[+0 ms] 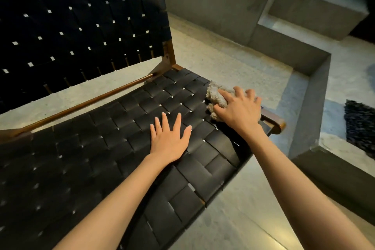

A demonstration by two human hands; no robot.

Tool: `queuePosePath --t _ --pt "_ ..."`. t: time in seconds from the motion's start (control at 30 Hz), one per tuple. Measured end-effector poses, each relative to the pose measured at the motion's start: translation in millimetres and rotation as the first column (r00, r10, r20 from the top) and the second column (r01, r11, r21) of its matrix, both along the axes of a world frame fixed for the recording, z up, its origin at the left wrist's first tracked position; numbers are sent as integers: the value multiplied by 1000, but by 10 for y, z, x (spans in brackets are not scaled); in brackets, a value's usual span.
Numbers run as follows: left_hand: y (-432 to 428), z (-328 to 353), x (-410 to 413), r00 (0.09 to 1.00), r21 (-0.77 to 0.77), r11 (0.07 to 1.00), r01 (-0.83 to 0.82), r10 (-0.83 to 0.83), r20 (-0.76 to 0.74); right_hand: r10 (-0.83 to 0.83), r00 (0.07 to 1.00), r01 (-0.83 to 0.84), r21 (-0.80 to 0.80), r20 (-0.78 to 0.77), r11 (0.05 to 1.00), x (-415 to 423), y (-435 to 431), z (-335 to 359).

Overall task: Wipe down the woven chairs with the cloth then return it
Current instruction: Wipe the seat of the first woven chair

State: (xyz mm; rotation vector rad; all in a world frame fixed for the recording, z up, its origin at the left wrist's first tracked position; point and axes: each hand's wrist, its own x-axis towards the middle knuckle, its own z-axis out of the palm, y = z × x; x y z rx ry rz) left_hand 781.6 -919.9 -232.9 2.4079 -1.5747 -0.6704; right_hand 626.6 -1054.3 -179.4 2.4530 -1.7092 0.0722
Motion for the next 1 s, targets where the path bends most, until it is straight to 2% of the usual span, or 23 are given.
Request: queuePosePath --t 0.23,0.4,0.53,0.63,0.73,0.9,0.93,1.0 --pt "335 121 -176 996 -56 995 84 -85 -8 -11 987 11 3 158 1000 -561 341 99" --pt "715 160 -89 996 -95 992 86 -85 14 178 969 -183 13 170 983 -518 781 118" --pt "994 191 -2 999 -64 997 33 -30 42 360 913 -380 81 191 921 -377 1263 34" --pt "1176 200 63 998 -48 999 4 -1 67 400 893 -425 95 205 900 -392 1312 5" --pt "1337 202 134 996 -59 998 -28 33 84 333 929 -349 83 161 933 -479 1024 58" --pt "1385 216 138 992 -56 996 -76 81 92 82 990 -91 82 111 992 -486 528 176" --pt "1383 212 136 991 -53 995 -89 94 91 71 992 -81 87 103 993 -457 514 187" --pt "1372 195 150 987 -41 991 -131 134 86 155 984 -161 75 84 984 -377 604 183"
